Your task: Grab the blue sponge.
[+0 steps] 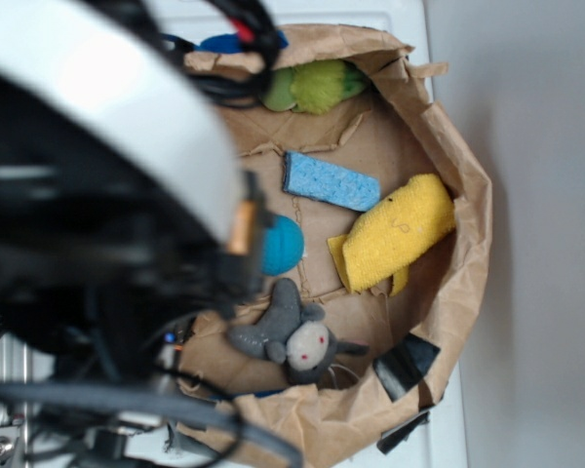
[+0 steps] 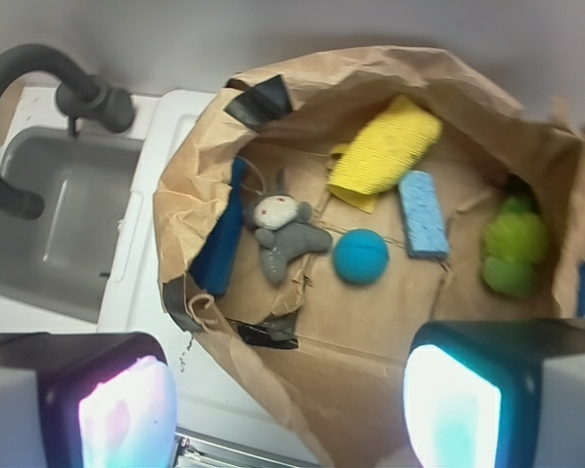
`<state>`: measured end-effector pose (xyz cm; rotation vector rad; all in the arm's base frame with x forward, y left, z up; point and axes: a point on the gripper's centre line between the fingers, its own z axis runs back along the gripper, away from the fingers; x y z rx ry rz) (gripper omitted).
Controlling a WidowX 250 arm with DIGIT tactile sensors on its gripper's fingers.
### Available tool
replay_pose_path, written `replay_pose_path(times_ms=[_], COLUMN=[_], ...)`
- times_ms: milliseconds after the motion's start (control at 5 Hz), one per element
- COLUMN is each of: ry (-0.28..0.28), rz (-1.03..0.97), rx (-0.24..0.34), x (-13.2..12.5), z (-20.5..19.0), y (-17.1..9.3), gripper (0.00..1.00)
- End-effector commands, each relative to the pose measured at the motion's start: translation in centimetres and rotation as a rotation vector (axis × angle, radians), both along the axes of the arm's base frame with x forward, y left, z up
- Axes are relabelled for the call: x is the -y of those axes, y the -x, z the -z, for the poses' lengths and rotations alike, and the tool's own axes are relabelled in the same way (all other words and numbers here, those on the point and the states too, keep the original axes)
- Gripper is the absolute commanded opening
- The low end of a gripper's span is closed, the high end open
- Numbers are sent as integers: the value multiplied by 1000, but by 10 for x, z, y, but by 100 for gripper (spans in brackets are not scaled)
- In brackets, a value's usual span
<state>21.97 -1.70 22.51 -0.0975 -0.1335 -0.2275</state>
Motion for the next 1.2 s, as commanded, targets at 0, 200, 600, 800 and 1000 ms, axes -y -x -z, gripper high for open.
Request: replay_pose_path(times_ms=[0,200,600,800,1000], ry=[-1,-1,-1,-48,-60], rz=[-8,-8,-8,-29,-51], rx=[47,47,47,38,71], x=[-1,-1,-1,-15,-29], z=[-13,-13,-13,15,35], y=[-4,-4,-4,-28,-52], gripper=[100,100,100,100,100])
